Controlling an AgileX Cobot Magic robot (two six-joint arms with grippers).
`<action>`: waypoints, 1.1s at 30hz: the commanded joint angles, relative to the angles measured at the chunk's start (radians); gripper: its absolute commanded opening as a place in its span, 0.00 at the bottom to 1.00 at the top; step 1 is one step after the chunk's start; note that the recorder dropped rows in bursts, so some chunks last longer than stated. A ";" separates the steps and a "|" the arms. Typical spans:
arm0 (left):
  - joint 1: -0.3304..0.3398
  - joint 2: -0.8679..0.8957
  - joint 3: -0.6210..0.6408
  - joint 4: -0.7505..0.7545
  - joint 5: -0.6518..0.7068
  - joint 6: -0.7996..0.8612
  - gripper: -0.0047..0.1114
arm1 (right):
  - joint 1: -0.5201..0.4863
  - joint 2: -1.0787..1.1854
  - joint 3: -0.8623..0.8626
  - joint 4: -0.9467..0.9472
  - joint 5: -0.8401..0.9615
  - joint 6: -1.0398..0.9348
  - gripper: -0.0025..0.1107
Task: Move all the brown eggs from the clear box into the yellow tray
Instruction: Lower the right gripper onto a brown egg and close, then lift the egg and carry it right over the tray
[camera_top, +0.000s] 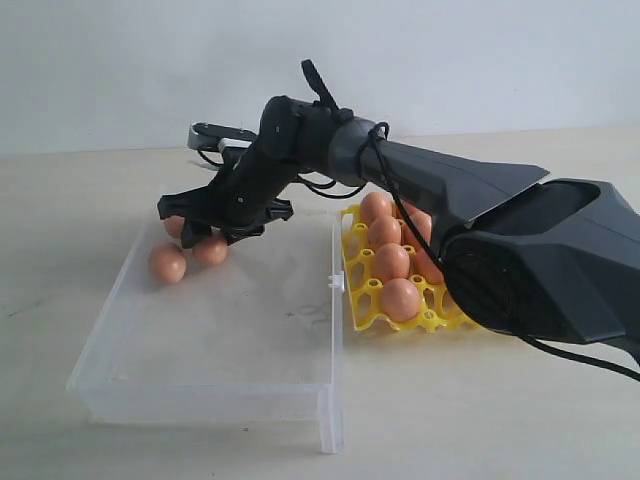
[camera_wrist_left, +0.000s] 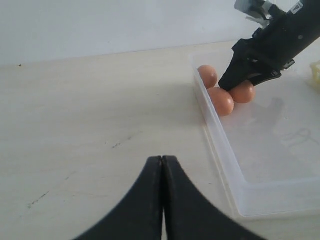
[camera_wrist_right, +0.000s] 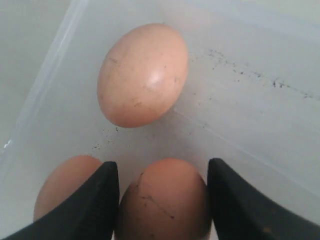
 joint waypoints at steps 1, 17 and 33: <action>0.001 -0.006 -0.004 -0.001 -0.010 -0.002 0.04 | 0.001 0.005 -0.006 0.013 0.001 0.000 0.16; 0.001 -0.006 -0.004 -0.001 -0.010 -0.002 0.04 | 0.008 -0.201 0.018 -0.042 -0.039 -0.106 0.02; 0.001 -0.006 -0.004 -0.001 -0.010 -0.002 0.04 | 0.030 -0.748 0.934 -0.077 -0.749 -0.184 0.02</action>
